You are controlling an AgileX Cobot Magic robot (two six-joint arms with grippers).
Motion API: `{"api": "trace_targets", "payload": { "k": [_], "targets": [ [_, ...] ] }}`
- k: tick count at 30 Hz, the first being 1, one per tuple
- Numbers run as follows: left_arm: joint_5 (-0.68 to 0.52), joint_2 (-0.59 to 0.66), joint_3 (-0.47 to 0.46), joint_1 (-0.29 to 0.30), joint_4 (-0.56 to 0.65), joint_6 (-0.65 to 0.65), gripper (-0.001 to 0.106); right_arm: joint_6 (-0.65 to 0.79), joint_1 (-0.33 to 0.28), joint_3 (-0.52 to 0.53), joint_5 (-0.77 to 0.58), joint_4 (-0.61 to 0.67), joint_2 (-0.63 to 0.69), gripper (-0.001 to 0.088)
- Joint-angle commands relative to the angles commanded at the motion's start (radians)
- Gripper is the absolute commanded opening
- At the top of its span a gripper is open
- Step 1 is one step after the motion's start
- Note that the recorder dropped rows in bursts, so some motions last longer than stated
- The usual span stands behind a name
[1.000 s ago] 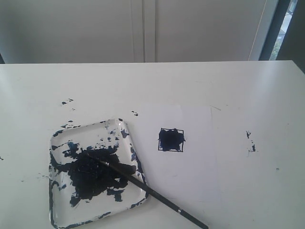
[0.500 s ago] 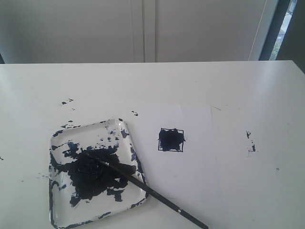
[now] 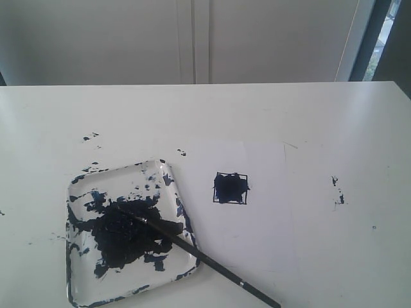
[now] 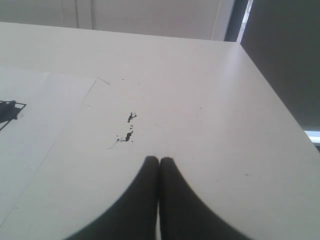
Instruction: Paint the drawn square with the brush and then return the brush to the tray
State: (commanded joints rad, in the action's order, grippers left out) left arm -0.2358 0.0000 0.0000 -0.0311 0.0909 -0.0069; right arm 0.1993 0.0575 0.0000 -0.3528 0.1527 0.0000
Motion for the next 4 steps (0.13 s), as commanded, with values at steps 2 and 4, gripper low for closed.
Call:
{"api": "trace_targets", "payload": {
  "k": [2,4],
  "targets": [
    [0.0,0.0,0.0,0.0,0.0,0.0,0.0,0.0,0.0,0.0,-0.002,0.0,0.0,0.0],
    [0.0,0.0,0.0,0.0,0.0,0.0,0.0,0.0,0.0,0.0,-0.002,0.0,0.0,0.0]
  ]
}}
